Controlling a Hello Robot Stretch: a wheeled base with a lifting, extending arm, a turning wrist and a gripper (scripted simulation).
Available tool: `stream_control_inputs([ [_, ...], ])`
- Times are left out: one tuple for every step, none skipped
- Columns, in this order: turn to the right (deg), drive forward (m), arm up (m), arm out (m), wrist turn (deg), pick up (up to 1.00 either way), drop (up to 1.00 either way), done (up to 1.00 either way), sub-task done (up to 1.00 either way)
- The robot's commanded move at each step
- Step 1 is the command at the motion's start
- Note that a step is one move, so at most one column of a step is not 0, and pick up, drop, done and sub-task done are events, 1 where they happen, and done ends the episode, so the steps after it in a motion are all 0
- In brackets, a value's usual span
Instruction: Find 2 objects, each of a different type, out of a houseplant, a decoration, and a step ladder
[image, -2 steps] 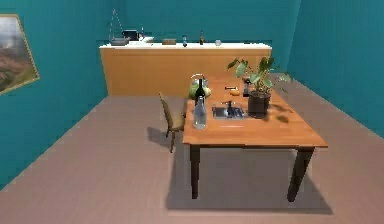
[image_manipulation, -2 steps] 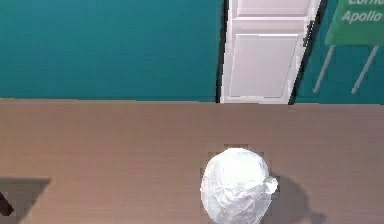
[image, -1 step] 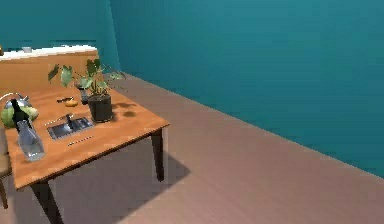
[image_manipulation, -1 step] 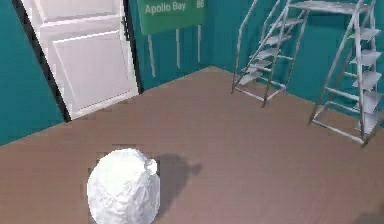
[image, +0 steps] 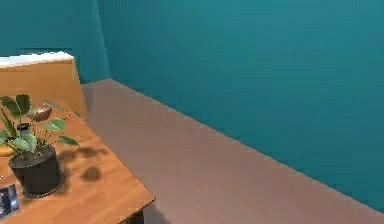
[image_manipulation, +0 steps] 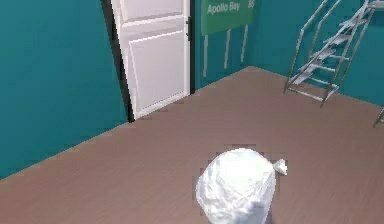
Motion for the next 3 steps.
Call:
stream_control_inputs([
  [24.0, 0.0, 0.0, 0.0, 0.0, 0.0, 0.0, 0.0, 0.0],
  [0.0, 0.7, 0.0, 0.0, 0.0, 0.0, 0.0, 0.0, 0.0],
  [-3.0, 0.0, 0.0, 0.0, 0.0, 0.0, 0.0, 0.0, 0.0],
])
